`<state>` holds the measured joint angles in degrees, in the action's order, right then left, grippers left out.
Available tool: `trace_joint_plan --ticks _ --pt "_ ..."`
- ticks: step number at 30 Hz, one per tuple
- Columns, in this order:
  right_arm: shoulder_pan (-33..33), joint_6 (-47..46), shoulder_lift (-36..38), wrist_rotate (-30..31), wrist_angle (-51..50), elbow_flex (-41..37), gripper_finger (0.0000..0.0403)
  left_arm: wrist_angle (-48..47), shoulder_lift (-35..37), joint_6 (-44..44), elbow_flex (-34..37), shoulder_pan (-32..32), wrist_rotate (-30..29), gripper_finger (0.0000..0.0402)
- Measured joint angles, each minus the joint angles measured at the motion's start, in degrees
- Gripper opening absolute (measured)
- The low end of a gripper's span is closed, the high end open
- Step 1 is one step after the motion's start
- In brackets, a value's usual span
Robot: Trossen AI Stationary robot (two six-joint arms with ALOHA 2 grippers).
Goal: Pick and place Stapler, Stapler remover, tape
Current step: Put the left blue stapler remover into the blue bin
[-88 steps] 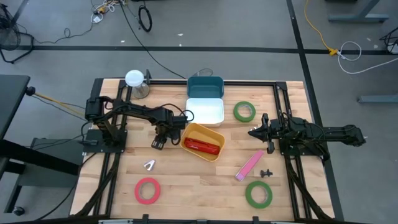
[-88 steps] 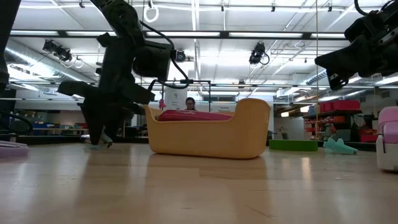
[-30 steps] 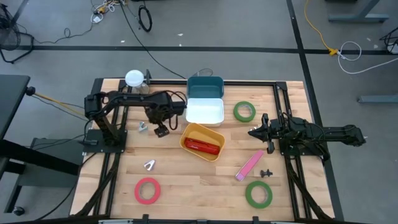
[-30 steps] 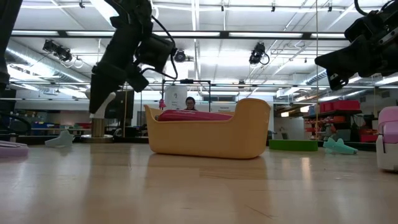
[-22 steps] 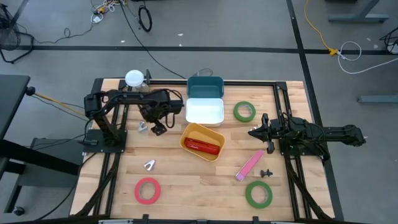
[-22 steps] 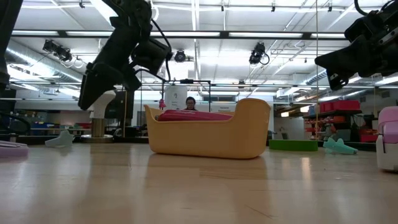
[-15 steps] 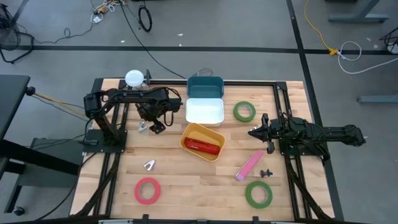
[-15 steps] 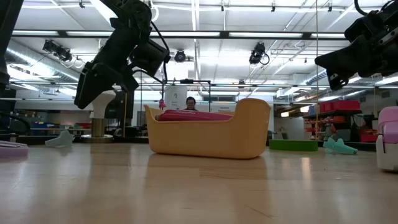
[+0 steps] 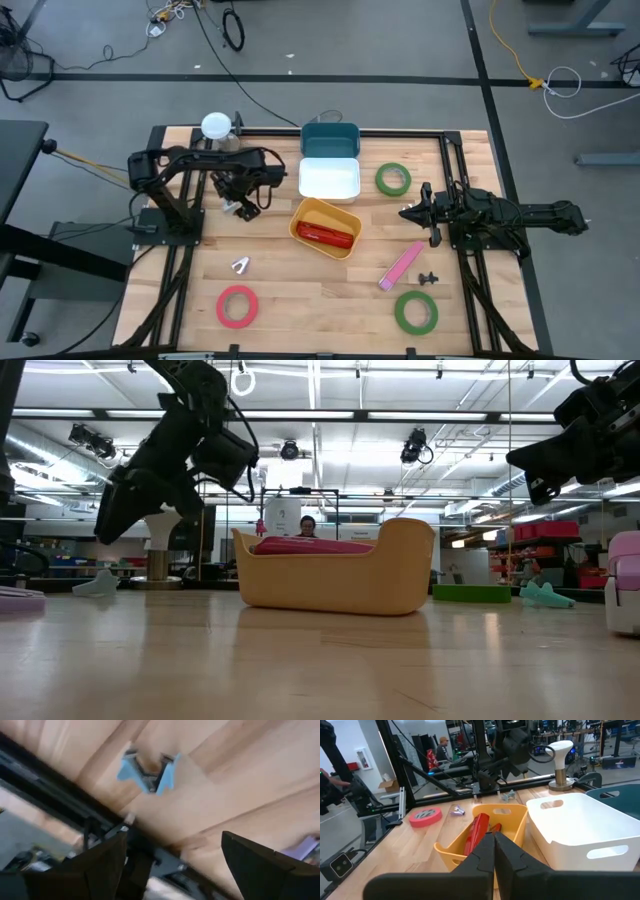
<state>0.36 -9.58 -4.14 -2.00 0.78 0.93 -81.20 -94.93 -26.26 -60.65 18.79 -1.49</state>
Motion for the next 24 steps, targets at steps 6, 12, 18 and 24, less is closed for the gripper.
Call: trace_joint_plan --ticks 6,12,18,24 --pt "0.0 0.0 0.0 0.0 0.0 0.0 0.0007 4.5 2.9 -1.9 3.9 0.4 0.7 0.0328" --pt "0.0 0.0 0.0 -0.2 0.0 0.0 0.0007 8.3 2.9 -4.9 7.7 1.0 0.4 0.0328" --pt "0.0 0.0 0.0 -0.4 0.0 0.0 0.0007 12.3 2.9 -5.9 8.6 1.0 0.0 0.0328" --pt "0.0 0.0 0.0 -0.4 0.0 0.0 0.0007 12.3 2.9 -5.5 8.6 2.6 -2.3 0.0328"
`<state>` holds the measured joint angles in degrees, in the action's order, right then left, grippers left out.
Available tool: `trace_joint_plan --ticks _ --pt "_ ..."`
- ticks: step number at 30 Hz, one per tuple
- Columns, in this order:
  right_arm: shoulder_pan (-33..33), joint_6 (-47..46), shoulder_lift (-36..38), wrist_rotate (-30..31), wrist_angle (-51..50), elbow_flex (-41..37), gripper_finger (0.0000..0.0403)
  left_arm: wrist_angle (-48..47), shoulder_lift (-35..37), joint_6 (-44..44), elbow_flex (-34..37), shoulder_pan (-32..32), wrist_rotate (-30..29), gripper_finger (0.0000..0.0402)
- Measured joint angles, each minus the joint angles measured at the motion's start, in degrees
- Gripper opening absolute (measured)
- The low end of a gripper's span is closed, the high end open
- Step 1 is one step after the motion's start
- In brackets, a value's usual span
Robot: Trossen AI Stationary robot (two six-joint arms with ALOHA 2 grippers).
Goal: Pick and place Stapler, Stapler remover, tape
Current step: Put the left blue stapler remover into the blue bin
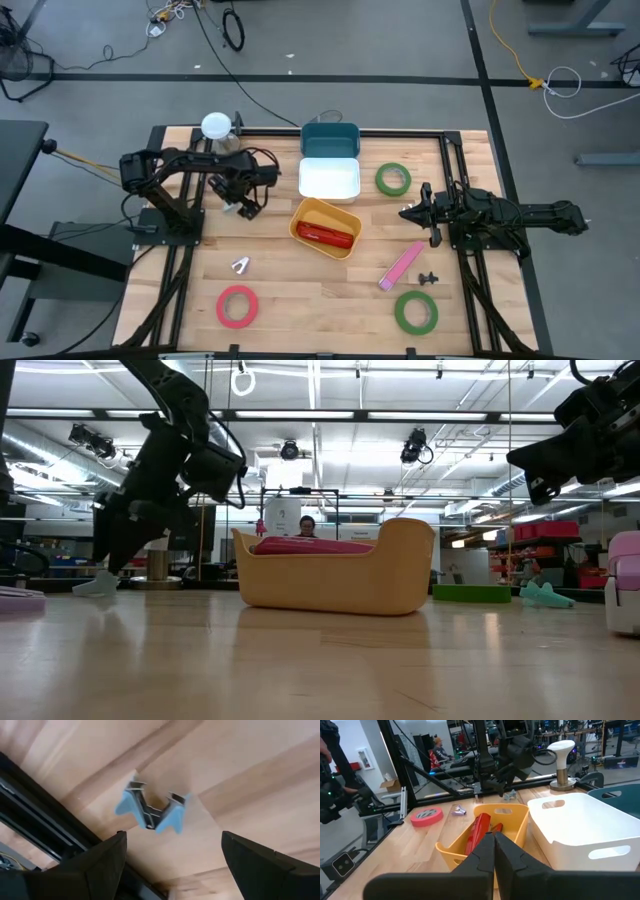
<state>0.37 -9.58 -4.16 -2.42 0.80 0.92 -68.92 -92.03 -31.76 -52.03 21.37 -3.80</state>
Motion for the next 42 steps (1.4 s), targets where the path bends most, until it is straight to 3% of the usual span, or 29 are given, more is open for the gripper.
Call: trace_joint_plan --ticks 25,36,42 --pt "0.0 0.0 0.0 0.0 0.0 0.0 0.0007 -0.7 1.2 10.4 0.0 5.5 5.4 0.0330" --pt "0.0 0.0 0.0 0.0 0.0 0.0 0.0007 -0.8 5.6 8.8 0.0 5.5 4.0 0.0391" --pt "0.0 0.0 0.0 0.0 0.0 0.0 0.0007 -0.4 5.6 9.5 0.0 6.7 3.1 0.0398"
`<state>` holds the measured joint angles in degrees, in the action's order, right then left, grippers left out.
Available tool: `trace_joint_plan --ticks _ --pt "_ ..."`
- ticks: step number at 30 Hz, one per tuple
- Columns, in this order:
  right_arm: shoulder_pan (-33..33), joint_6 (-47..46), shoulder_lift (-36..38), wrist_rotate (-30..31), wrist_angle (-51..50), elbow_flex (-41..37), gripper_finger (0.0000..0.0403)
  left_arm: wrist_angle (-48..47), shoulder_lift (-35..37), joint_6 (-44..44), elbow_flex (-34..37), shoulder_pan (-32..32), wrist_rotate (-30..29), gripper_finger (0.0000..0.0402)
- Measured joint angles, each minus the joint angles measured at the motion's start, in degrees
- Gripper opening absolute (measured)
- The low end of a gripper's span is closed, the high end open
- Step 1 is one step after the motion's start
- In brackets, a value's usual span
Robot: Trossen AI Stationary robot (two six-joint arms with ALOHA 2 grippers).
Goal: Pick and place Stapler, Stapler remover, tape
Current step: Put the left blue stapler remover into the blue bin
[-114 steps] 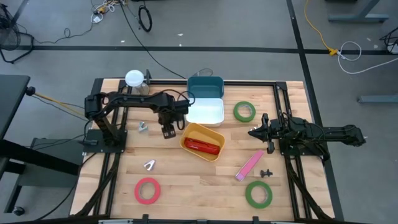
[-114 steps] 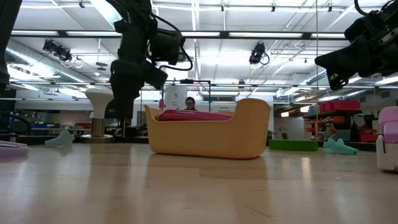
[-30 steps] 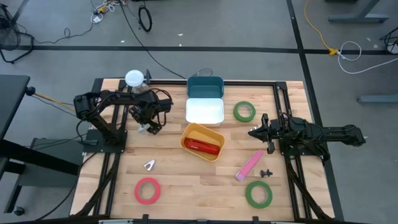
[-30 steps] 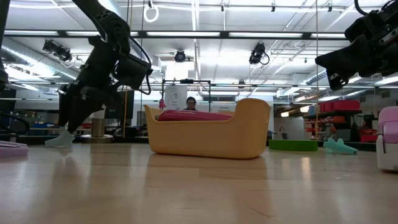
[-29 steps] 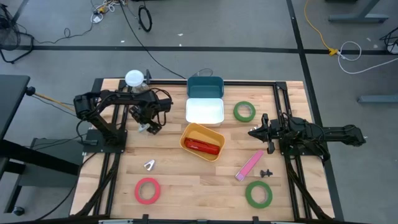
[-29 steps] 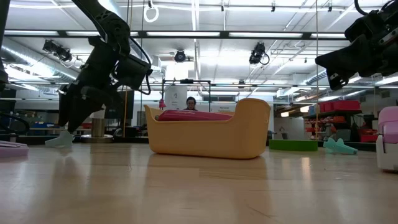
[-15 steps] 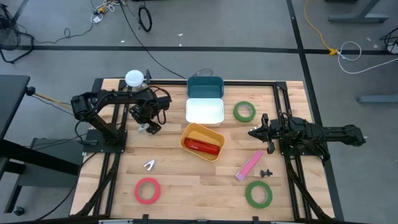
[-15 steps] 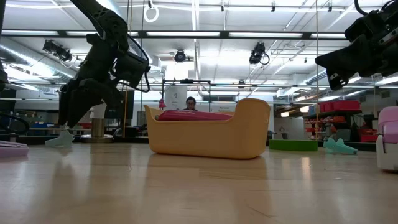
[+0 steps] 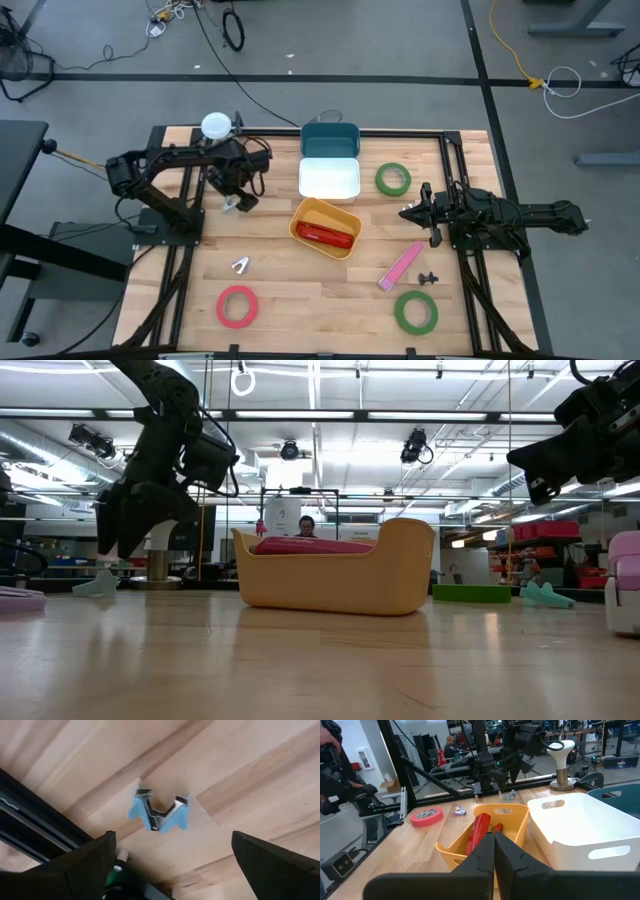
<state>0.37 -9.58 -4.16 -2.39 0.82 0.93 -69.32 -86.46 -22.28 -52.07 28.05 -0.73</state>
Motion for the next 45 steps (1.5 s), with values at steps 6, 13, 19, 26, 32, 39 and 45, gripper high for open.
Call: trace_joint_plan --ticks 6,13,19,26,32,39,45 --pt "0.0 0.0 0.0 0.0 0.0 0.0 0.0007 0.1 0.0 1.8 0.1 0.9 -0.4 0.0397" --pt "0.0 0.0 0.0 0.0 0.0 0.0 0.0007 1.1 0.0 4.7 3.8 1.0 -1.2 0.0397" --pt "0.0 0.0 0.0 0.0 0.0 0.0 0.0007 3.3 0.0 5.2 4.9 1.0 -0.6 0.0397" --pt "0.0 0.0 0.0 0.0 0.0 0.0 0.0007 6.7 0.0 8.5 4.9 1.0 -0.8 0.0397" --pt "0.0 0.0 0.0 0.0 0.0 0.0 0.0007 7.3 0.0 9.5 6.6 1.6 -1.4 0.0397" --pt "0.0 0.0 0.0 0.0 0.0 0.0 0.0007 7.9 0.0 9.6 8.9 1.3 -1.3 0.0397" --pt "0.0 0.0 0.0 0.0 0.0 0.0 0.0007 11.0 0.0 10.8 9.4 1.4 -0.7 0.0396"
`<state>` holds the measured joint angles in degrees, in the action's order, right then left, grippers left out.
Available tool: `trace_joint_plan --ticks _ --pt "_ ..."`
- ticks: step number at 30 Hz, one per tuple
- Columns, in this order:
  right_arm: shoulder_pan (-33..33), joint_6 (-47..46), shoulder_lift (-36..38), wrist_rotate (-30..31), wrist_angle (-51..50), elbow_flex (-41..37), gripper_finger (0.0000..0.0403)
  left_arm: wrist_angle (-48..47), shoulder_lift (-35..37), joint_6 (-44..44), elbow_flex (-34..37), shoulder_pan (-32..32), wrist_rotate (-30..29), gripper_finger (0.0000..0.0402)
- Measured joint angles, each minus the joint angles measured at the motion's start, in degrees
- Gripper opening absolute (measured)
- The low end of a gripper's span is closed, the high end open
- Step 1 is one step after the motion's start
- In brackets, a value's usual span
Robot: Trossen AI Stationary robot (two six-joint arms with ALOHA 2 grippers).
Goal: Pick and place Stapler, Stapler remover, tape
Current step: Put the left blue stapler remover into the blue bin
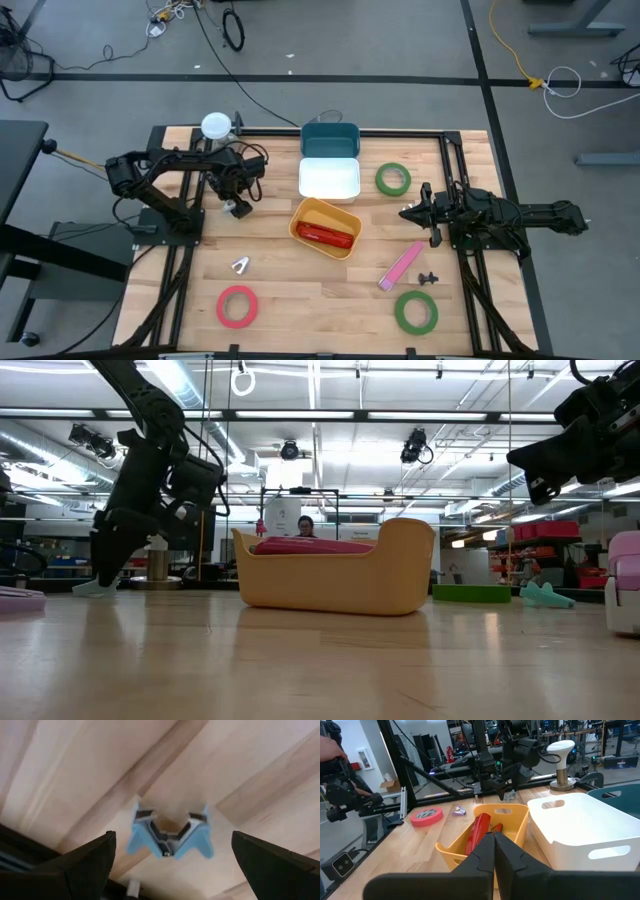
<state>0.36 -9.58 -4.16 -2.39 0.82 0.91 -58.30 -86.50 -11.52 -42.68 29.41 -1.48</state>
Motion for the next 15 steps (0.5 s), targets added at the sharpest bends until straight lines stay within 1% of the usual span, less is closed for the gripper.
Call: trace_joint_plan --ticks 4,15 --pt "0.0 0.0 0.0 0.0 0.0 0.0 0.0007 0.2 0.0 -0.1 0.0 0.0 0.0 0.0383" --pt "0.0 0.0 0.0 0.0 0.0 0.0 0.0007 0.0 0.0 -0.2 0.0 0.0 0.0 0.0295"
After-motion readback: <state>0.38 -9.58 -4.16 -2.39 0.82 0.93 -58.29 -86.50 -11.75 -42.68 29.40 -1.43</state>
